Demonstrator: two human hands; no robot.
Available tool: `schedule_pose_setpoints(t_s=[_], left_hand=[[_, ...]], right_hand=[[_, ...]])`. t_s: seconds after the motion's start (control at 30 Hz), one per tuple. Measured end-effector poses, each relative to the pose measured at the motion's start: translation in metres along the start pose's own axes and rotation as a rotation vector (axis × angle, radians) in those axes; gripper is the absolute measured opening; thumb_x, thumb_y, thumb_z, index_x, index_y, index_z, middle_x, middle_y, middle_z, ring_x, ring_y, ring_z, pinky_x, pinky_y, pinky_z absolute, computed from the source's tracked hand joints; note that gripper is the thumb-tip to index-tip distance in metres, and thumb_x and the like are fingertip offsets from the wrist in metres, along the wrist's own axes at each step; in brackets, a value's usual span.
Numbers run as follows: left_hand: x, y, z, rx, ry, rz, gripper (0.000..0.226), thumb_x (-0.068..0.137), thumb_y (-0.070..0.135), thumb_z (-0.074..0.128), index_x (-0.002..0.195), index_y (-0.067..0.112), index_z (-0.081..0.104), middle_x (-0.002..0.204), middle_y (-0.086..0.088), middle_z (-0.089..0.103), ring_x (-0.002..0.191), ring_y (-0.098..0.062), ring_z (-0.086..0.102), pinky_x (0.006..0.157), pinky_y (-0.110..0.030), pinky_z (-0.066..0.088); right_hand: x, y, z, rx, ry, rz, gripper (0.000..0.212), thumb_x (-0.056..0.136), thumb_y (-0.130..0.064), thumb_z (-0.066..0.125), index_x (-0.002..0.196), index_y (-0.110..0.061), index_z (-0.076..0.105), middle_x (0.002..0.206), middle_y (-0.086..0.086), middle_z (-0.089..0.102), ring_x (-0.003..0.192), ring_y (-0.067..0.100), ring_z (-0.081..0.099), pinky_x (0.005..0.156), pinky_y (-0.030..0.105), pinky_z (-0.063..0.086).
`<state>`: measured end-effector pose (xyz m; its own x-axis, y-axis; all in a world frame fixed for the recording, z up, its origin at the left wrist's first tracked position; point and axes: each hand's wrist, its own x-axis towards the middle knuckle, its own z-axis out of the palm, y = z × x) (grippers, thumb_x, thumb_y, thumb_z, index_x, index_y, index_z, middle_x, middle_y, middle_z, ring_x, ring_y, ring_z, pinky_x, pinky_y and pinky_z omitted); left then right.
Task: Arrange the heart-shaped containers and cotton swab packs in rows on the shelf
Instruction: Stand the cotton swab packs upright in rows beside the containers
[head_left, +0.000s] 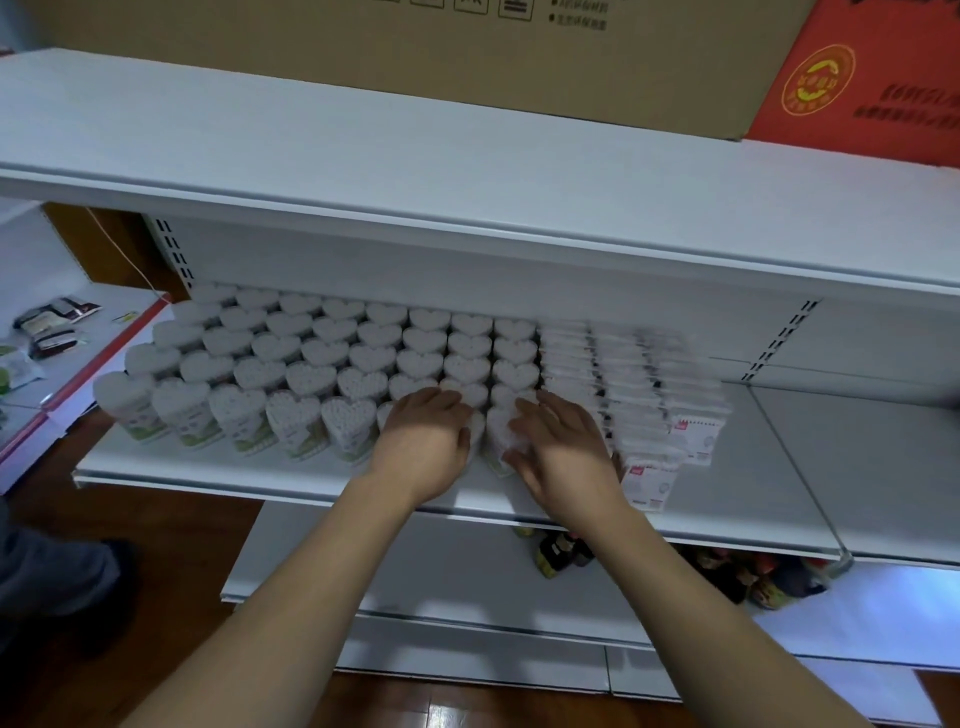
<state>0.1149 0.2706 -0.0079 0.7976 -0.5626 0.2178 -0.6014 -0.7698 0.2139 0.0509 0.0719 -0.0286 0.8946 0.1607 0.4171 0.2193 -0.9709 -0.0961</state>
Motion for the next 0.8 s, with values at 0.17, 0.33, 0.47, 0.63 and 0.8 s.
schedule_pose_setpoints(t_s=[0.17, 0.33, 0.47, 0.63, 0.8], left_hand=[[0.001, -0.002, 0.001, -0.025, -0.013, 0.004, 0.045, 0.081, 0.030, 0.037, 0.090, 0.005, 0.074, 0.102, -0.016, 0.071, 0.091, -0.038, 0.067, 0.076, -0.046, 0.058], [0.001, -0.001, 0.003, -0.041, -0.011, -0.015, 0.049, 0.081, 0.032, 0.034, 0.097, 0.005, 0.073, 0.106, -0.016, 0.068, 0.094, -0.039, 0.063, 0.077, -0.044, 0.055], [0.002, 0.002, 0.003, -0.051, 0.015, -0.029, 0.050, 0.081, 0.031, 0.037, 0.106, 0.005, 0.072, 0.110, -0.017, 0.068, 0.099, -0.040, 0.063, 0.082, -0.047, 0.055], [0.005, 0.009, 0.007, -0.075, 0.075, -0.042, 0.038, 0.080, 0.024, 0.049, 0.106, 0.007, 0.071, 0.110, -0.014, 0.067, 0.104, -0.038, 0.061, 0.089, -0.046, 0.051], [0.010, 0.029, 0.007, -0.088, 0.136, -0.020, 0.039, 0.082, 0.023, 0.047, 0.107, 0.003, 0.070, 0.108, -0.015, 0.068, 0.103, -0.038, 0.062, 0.089, -0.047, 0.052]], right_hand=[[-0.002, -0.003, 0.010, -0.066, 0.009, 0.006, 0.031, 0.080, -0.028, 0.078, 0.106, -0.011, 0.072, 0.129, 0.011, 0.065, 0.128, 0.038, 0.053, 0.108, 0.052, 0.041], [-0.006, -0.007, 0.006, -0.067, -0.009, 0.038, 0.038, 0.077, -0.026, 0.079, 0.110, -0.009, 0.071, 0.130, 0.011, 0.064, 0.130, 0.037, 0.052, 0.109, 0.052, 0.041], [-0.008, -0.009, 0.004, -0.084, -0.019, 0.045, 0.040, 0.077, -0.026, 0.077, 0.112, -0.008, 0.070, 0.131, 0.011, 0.064, 0.131, 0.036, 0.052, 0.109, 0.052, 0.041], [-0.005, -0.016, 0.002, -0.103, -0.044, 0.068, 0.041, 0.076, -0.026, 0.078, 0.112, -0.008, 0.069, 0.134, 0.012, 0.062, 0.134, 0.038, 0.048, 0.111, 0.052, 0.039], [-0.011, -0.017, -0.018, -0.063, -0.014, 0.111, 0.047, 0.084, -0.030, 0.062, 0.126, -0.008, 0.062, 0.138, 0.014, 0.058, 0.137, 0.036, 0.044, 0.114, 0.048, 0.037]])
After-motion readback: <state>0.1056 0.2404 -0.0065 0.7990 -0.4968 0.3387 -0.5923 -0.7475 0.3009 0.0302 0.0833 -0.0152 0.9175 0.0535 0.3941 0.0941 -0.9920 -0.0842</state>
